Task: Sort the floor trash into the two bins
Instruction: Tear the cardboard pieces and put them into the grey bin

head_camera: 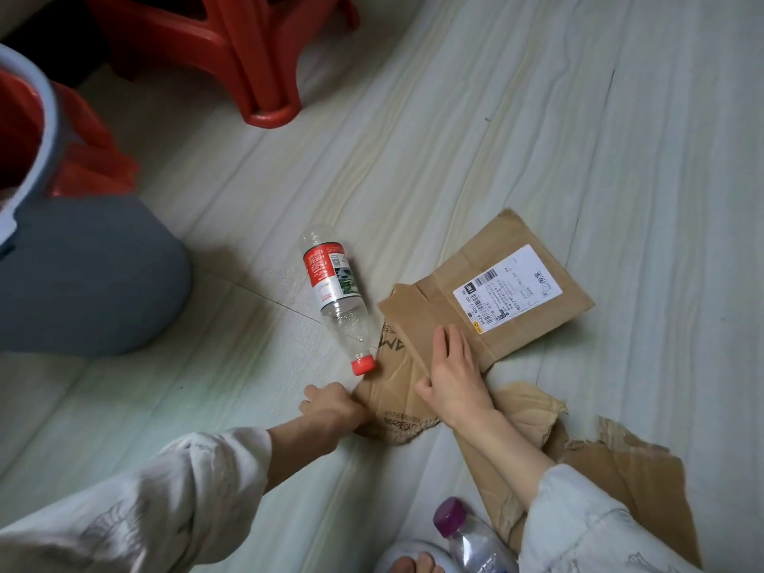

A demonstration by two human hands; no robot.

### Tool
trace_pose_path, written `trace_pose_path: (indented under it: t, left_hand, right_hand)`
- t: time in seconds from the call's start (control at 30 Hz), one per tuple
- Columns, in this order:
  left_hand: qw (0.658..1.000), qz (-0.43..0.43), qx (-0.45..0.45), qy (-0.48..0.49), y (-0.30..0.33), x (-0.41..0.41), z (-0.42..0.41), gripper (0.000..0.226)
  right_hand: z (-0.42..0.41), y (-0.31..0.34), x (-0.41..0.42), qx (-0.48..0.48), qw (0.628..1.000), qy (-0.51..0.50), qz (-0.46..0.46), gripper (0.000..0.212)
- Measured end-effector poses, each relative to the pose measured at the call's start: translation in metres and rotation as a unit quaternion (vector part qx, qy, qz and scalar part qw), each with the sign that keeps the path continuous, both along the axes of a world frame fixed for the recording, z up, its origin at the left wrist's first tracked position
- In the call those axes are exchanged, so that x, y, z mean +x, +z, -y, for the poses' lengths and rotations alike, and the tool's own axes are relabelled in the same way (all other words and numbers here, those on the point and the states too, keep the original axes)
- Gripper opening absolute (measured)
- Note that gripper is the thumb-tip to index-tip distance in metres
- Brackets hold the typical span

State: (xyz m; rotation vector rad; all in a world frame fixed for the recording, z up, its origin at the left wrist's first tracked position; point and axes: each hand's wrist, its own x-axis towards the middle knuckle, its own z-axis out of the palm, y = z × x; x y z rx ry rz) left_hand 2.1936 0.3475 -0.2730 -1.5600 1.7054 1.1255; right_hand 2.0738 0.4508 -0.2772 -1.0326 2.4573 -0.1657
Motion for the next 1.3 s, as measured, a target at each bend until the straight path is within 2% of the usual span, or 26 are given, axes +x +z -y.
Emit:
trace_pose_path:
  t: [0.07, 0.13, 0.23, 0.3, 0.4, 0.57, 0.8, 0.93, 1.03, 1.13, 1.23, 1.3]
  left_hand:
    - [0.993, -0.067, 0.050, 0.078, 0.004, -0.002, -0.002, 0.019]
    - [0.989, -0.102, 0.047, 0.099, 0.012, -0.001, -0.001, 0.014]
    - [0.983, -0.163, -0.043, 0.070, 0.026, 0.003, 0.005, 0.010]
    - [0.968, -0.223, -0.115, 0.012, 0.041, 0.008, 0.012, 0.010]
    - [0.923, -0.306, -0.219, -0.074, 0.071, 0.015, 0.026, 0.009]
    - [0.853, -0.369, -0.359, -0.090, 0.136, 0.023, 0.072, 0.010]
    - [0.681, -0.462, -0.566, -0.050, 0.235, 0.073, 0.158, 0.012]
    - [0.636, -0.448, -0.627, 0.037, 0.268, 0.122, 0.194, 0.015]
    - [0.626, -0.402, -0.660, 0.105, 0.277, 0.161, 0.212, 0.017]
    - [0.642, -0.341, -0.669, 0.156, 0.273, 0.188, 0.222, 0.018]
    - [0.673, -0.305, -0.656, 0.152, 0.257, 0.198, 0.223, 0.017]
    - [0.681, -0.299, -0.656, 0.130, 0.246, 0.199, 0.222, 0.015]
  right_hand:
    - [0.005, 0.015, 0.000, 0.011, 1.000, -0.002, 0.009, 0.072]
    - [0.009, 0.029, -0.007, 0.004, 0.999, -0.027, 0.029, 0.064]
    - [0.014, 0.049, -0.016, -0.031, 0.994, -0.098, 0.047, 0.052]
    - [0.016, 0.059, -0.019, -0.048, 0.988, -0.135, 0.060, 0.045]
    - [0.025, 0.076, -0.018, -0.106, 0.976, -0.178, 0.060, 0.034]
    - [0.060, 0.126, -0.012, -0.275, 0.945, -0.176, -0.015, 0.041]
    - [0.141, 0.208, 0.028, -0.445, 0.880, -0.035, -0.164, 0.042]
    - [0.182, 0.240, 0.064, -0.493, 0.847, 0.036, -0.194, 0.043]
    - [0.203, 0.251, 0.088, -0.492, 0.832, 0.108, -0.233, 0.040]
    - [0.215, 0.253, 0.103, -0.471, 0.822, 0.171, -0.270, 0.040]
    - [0.221, 0.251, 0.113, -0.452, 0.817, 0.201, -0.296, 0.040]
    - [0.222, 0.247, 0.116, -0.447, 0.817, 0.209, -0.298, 0.040]
